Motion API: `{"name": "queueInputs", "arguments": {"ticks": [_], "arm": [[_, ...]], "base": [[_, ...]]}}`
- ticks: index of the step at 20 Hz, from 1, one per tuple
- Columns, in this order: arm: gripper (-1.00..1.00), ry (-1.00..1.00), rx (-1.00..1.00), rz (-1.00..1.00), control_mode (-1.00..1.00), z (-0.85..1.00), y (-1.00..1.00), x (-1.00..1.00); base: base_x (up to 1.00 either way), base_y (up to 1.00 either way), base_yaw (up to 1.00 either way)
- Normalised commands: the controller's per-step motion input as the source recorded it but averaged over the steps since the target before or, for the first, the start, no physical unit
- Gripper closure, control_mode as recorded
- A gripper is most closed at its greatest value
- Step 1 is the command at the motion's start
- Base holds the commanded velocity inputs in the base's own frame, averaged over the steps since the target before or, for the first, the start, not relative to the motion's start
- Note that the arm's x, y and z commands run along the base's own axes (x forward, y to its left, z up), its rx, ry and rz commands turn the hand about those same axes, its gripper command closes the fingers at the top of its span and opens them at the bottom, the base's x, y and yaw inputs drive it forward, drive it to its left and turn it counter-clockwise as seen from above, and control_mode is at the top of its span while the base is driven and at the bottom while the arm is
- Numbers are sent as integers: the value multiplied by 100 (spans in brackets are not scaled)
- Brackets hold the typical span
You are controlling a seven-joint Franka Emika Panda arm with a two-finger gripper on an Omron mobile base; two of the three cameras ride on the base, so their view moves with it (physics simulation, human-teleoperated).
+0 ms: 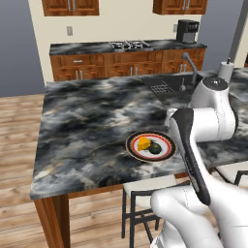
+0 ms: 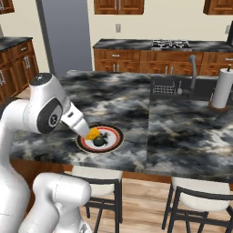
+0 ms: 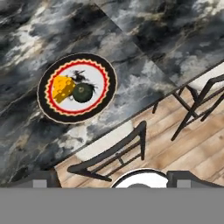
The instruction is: Take the cheese, fish, and squash from the fridge and place them on the plate on the dining counter to create an appetizer plate.
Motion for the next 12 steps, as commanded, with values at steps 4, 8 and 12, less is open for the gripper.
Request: {"name": "queueInputs", "arguments": {"ticks": [4,8,12], "arm": [[-100,0,-3,31,-100,79,0,-100],[-100,0,-5,29,-100,54,0,-100],[-100,0,-6,27,-100,36,2,-100]], "base": [[0,0,0],[0,0,0],[0,0,0]]}}
